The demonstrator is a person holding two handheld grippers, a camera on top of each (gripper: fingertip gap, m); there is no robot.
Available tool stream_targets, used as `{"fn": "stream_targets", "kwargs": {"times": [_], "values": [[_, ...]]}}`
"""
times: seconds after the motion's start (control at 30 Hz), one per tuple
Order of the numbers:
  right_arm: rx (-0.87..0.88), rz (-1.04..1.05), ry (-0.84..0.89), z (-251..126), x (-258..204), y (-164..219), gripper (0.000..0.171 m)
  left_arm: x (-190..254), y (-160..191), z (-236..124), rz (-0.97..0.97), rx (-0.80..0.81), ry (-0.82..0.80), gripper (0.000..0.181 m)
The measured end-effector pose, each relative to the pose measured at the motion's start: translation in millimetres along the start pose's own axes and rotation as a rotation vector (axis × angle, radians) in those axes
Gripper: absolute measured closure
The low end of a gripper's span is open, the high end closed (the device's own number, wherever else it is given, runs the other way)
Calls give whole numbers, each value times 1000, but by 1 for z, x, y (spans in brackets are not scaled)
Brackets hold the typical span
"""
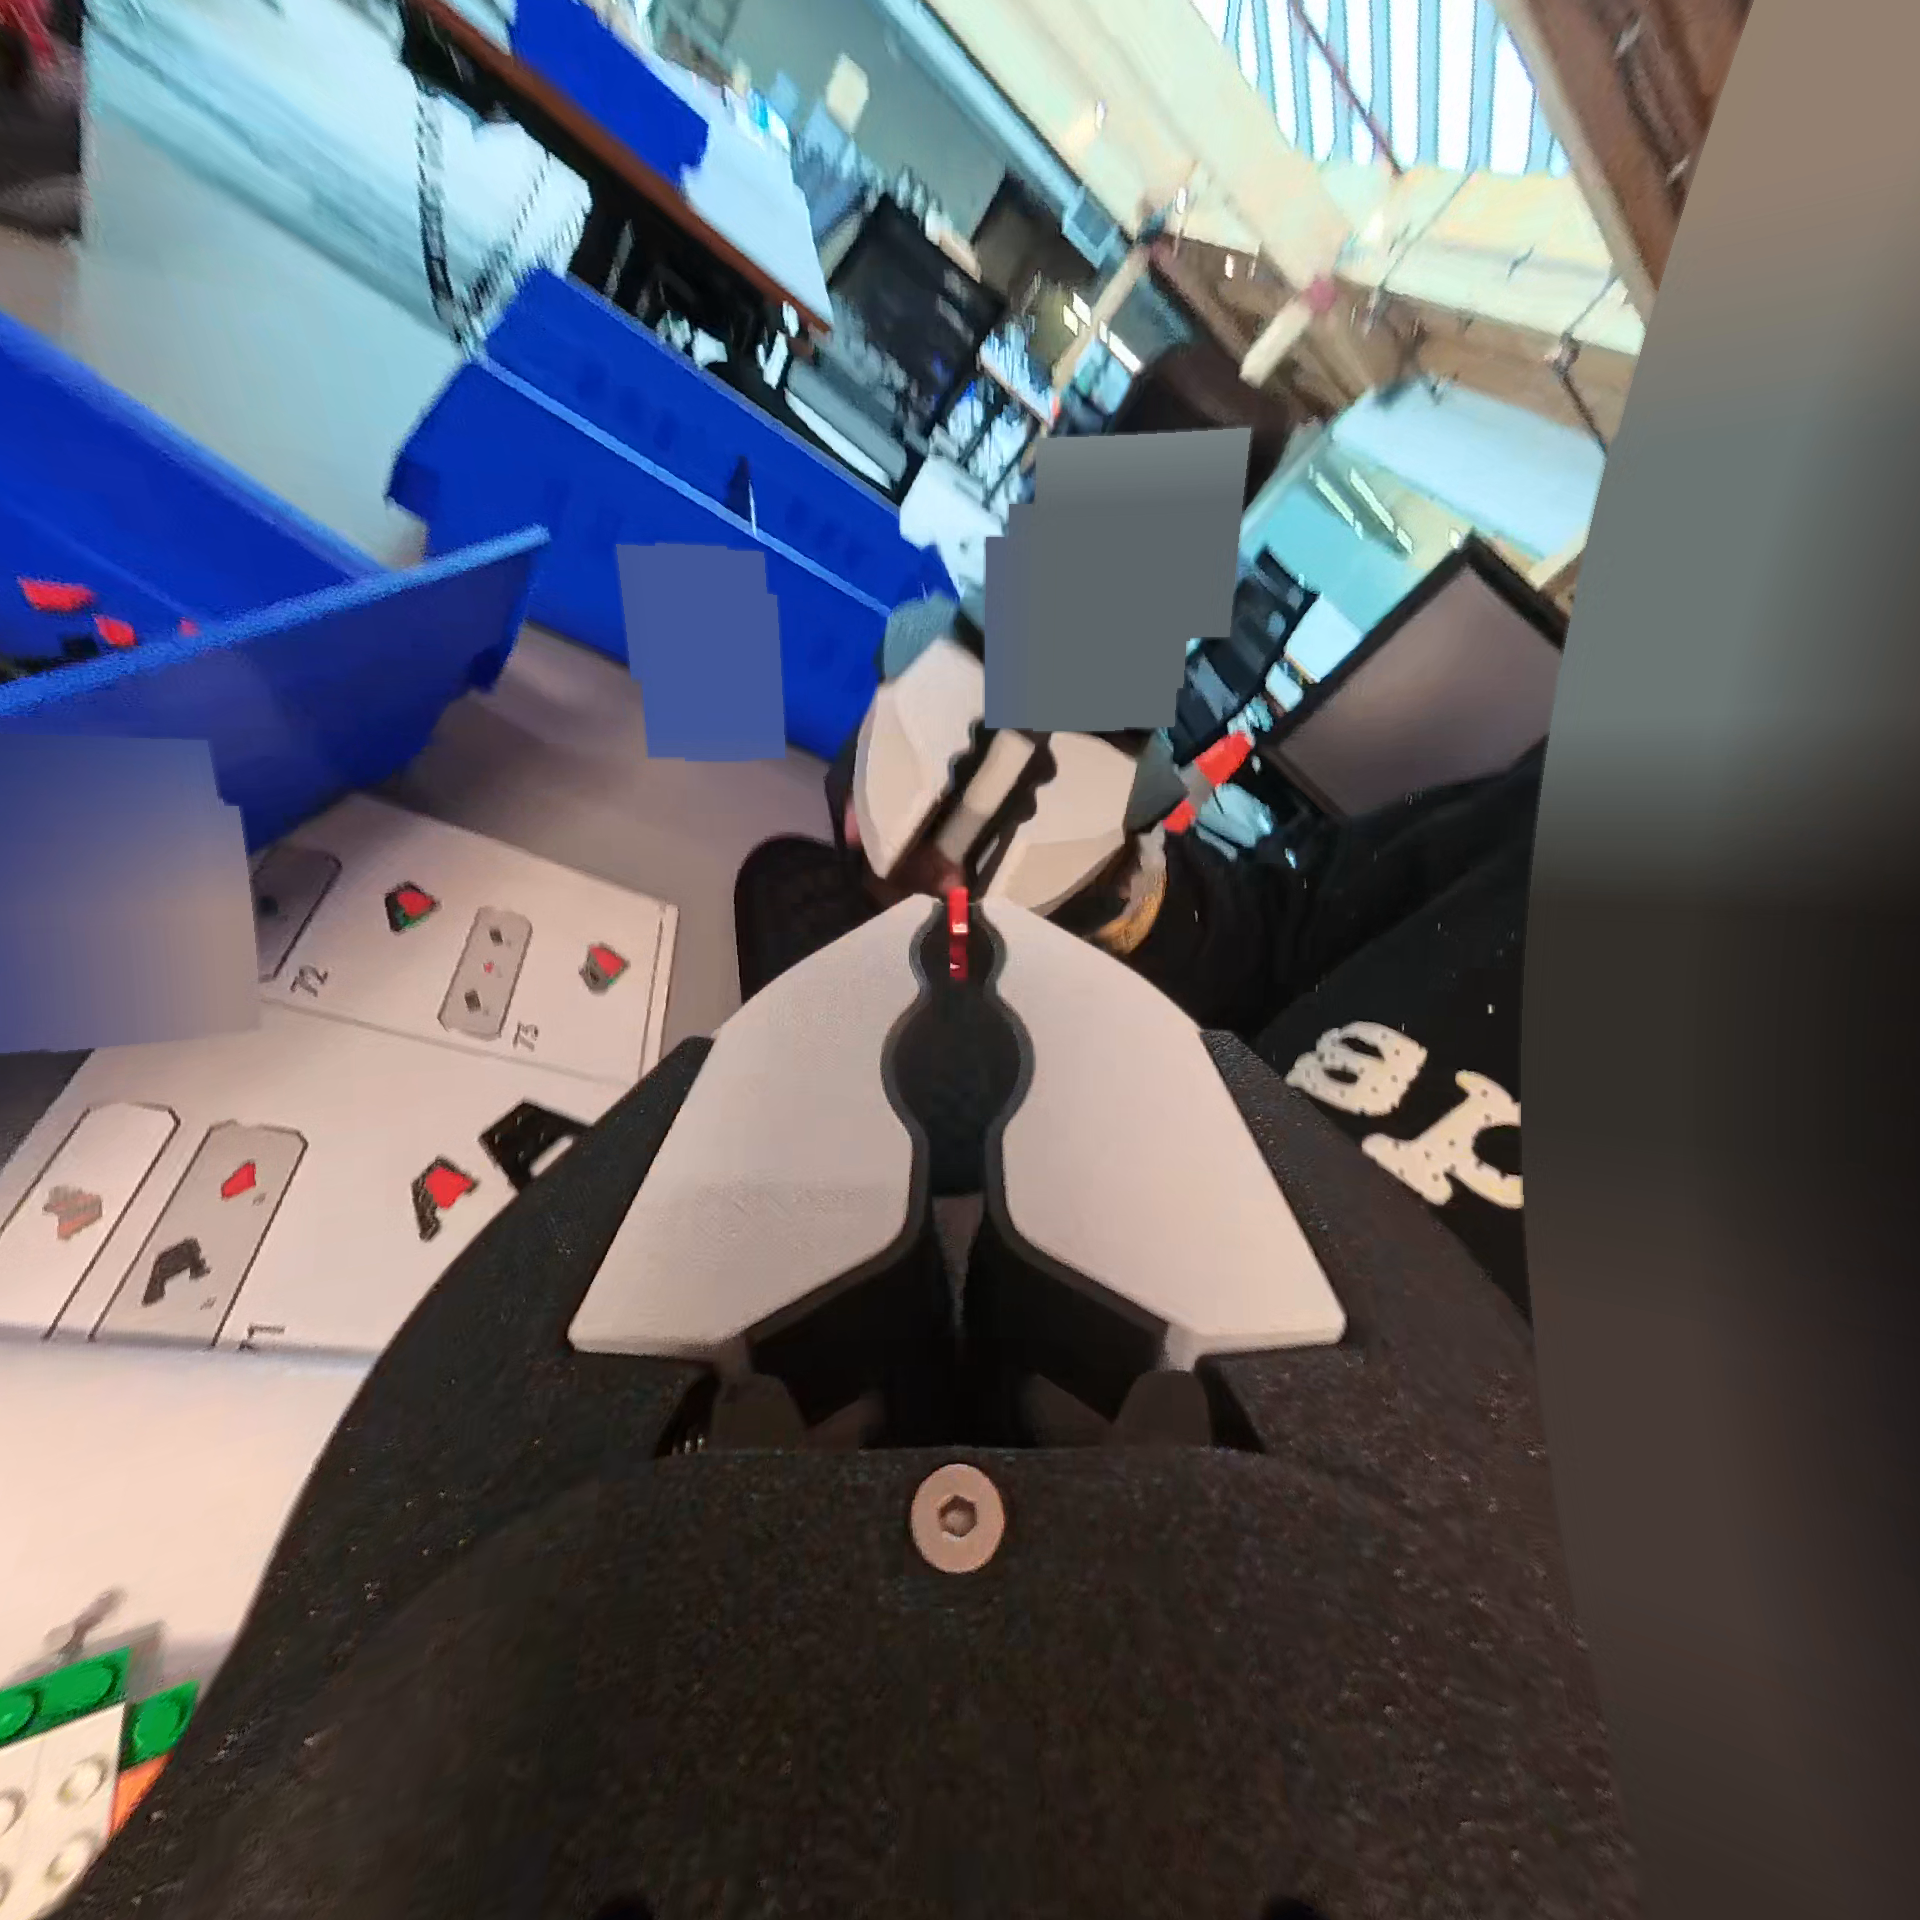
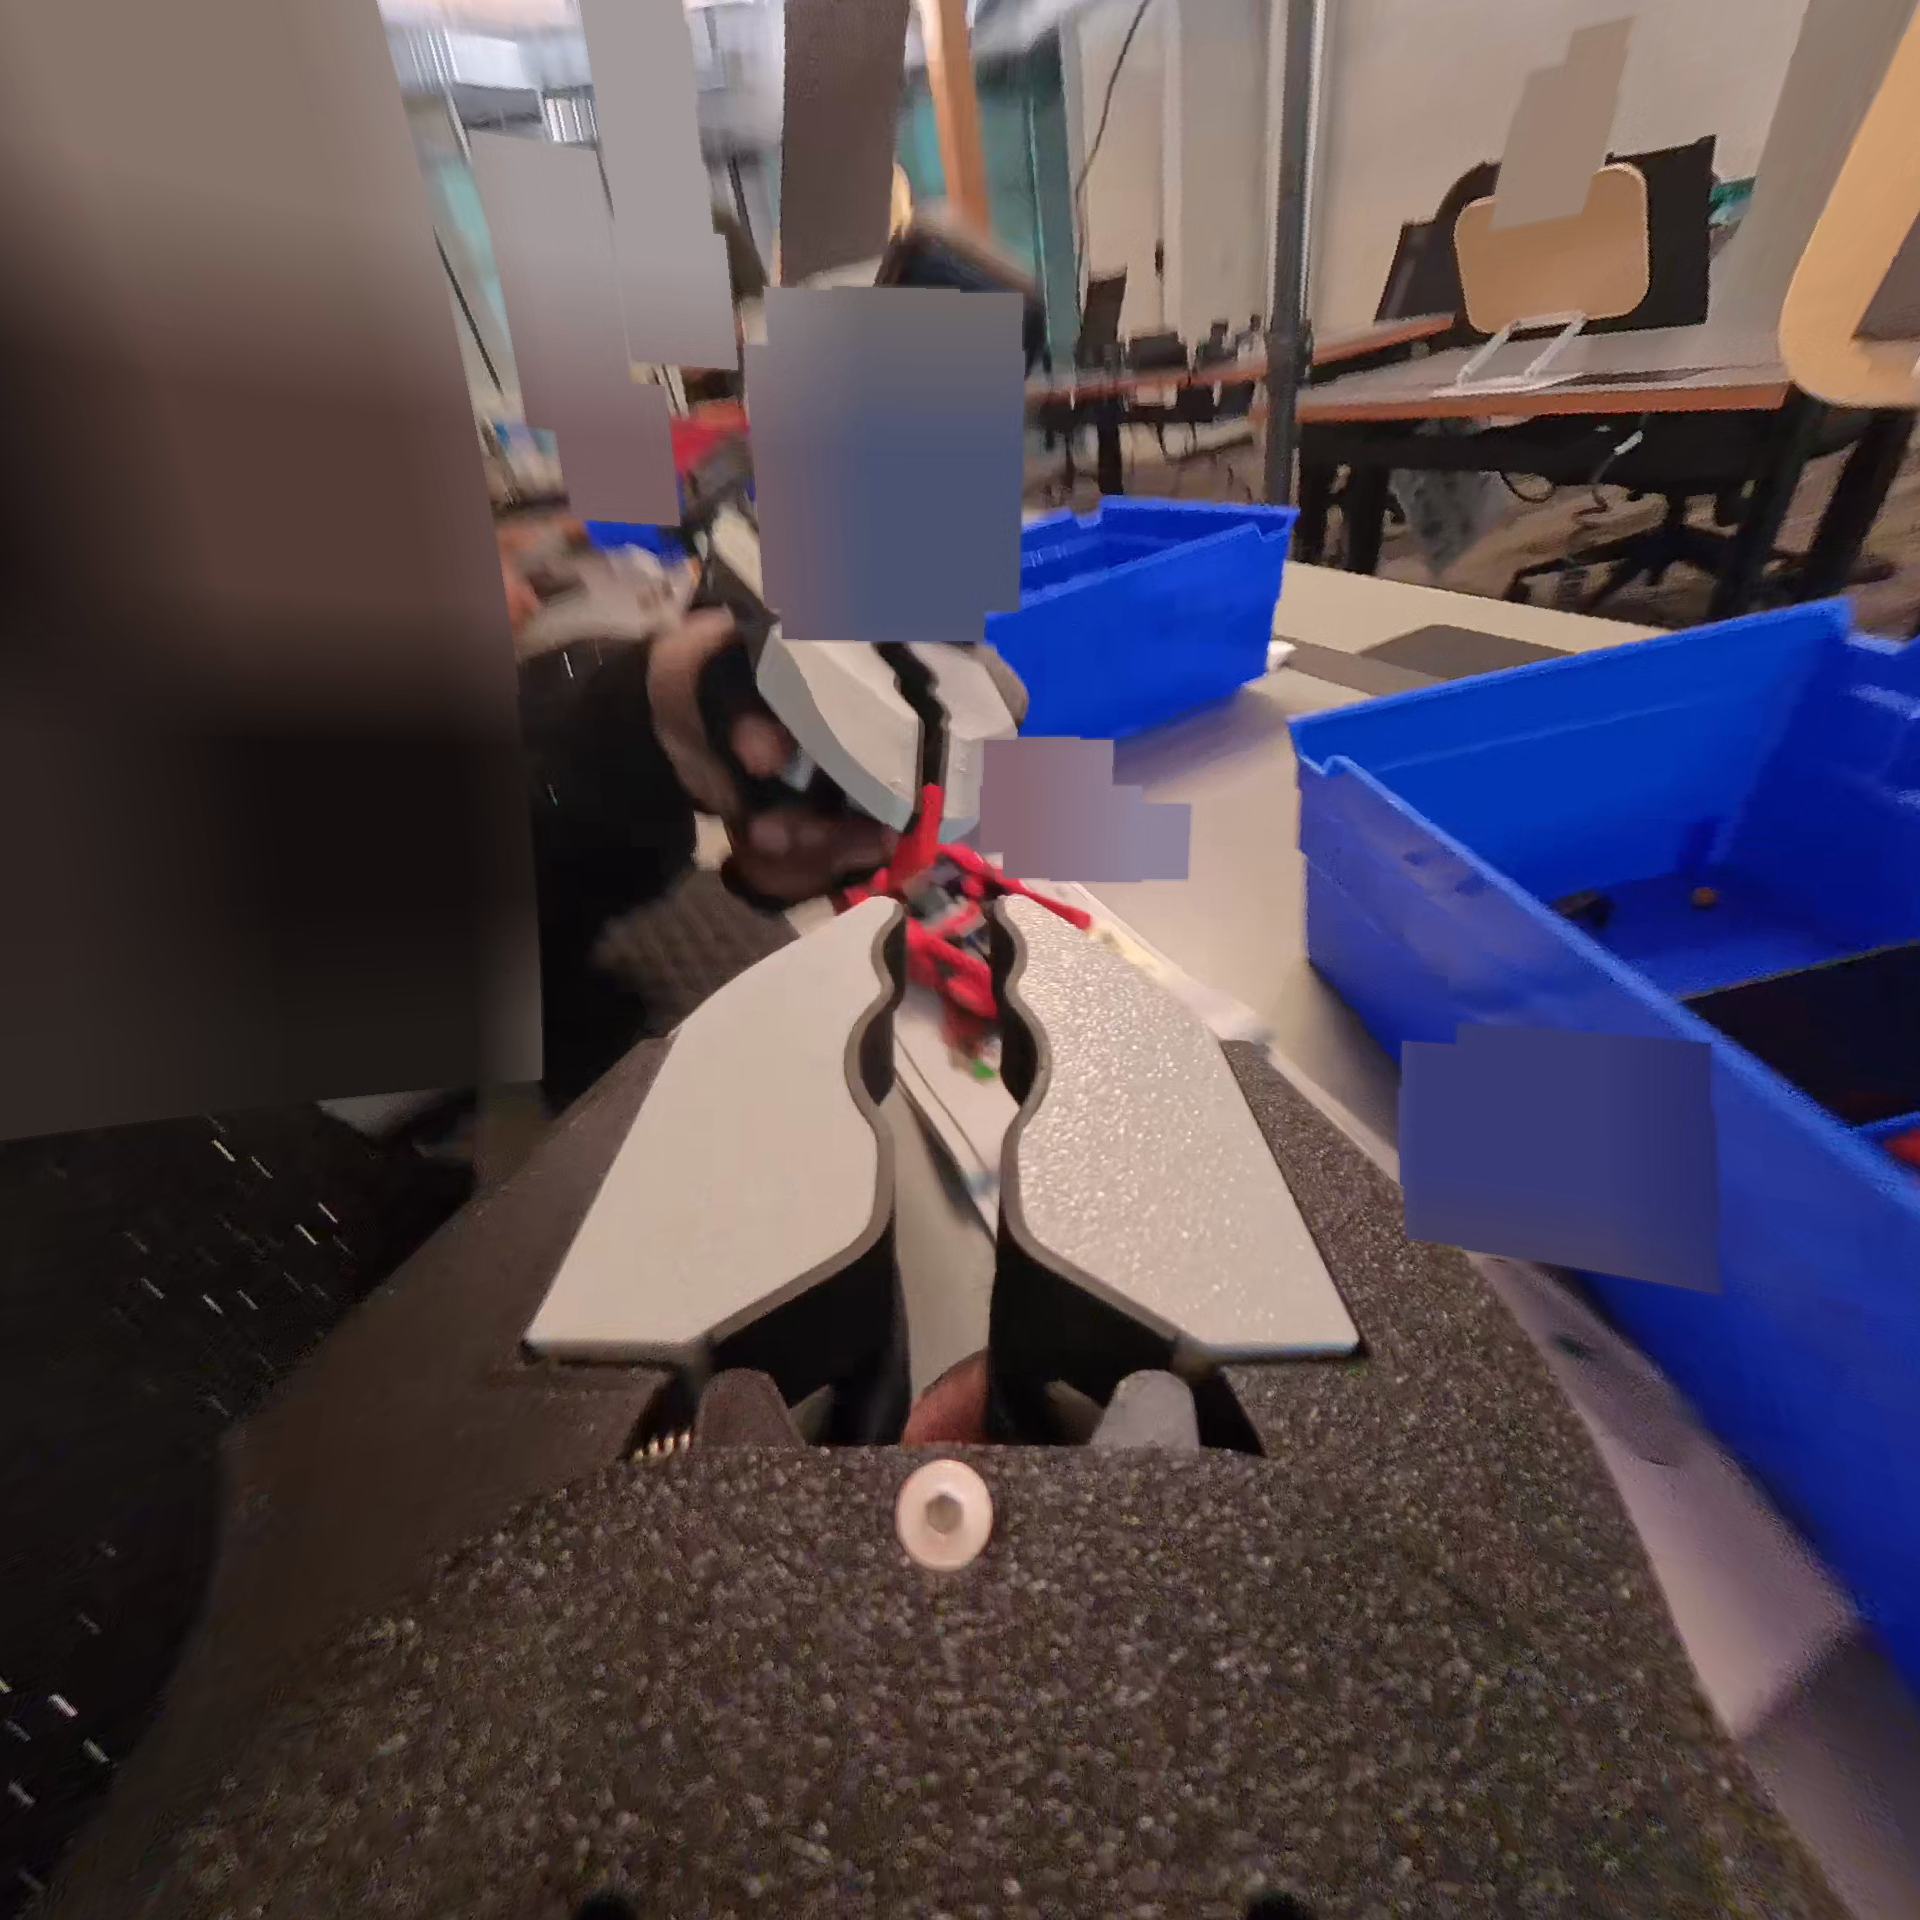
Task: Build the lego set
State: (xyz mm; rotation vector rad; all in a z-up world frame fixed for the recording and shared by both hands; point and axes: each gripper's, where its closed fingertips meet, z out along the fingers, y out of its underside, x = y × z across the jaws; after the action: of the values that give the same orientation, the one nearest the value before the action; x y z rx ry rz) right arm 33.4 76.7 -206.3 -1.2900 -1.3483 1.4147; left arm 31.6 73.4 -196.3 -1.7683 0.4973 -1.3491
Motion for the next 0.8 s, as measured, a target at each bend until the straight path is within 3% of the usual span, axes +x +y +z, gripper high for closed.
{"fn": "stream_targets", "kwargs": {"times": [0.1, 0.23, 0.47, 0.8], "values": [[-163, -281, 23, -1, 3, 11, 143, -7, 12, 3, -38, -113, 10, 179], [-273, -586, -35, 4, -2, 13, 139, -10, 17, 9, -63, -175, 35, 179], [-372, -813, -193, 5, -11, 17, 143, -6, 21, 12, -64, -223, 58, 179], [-368, -1043, -120, 6, -7, 18, 150, -7, 24, 15, -78, -247, 65, 179]]}}
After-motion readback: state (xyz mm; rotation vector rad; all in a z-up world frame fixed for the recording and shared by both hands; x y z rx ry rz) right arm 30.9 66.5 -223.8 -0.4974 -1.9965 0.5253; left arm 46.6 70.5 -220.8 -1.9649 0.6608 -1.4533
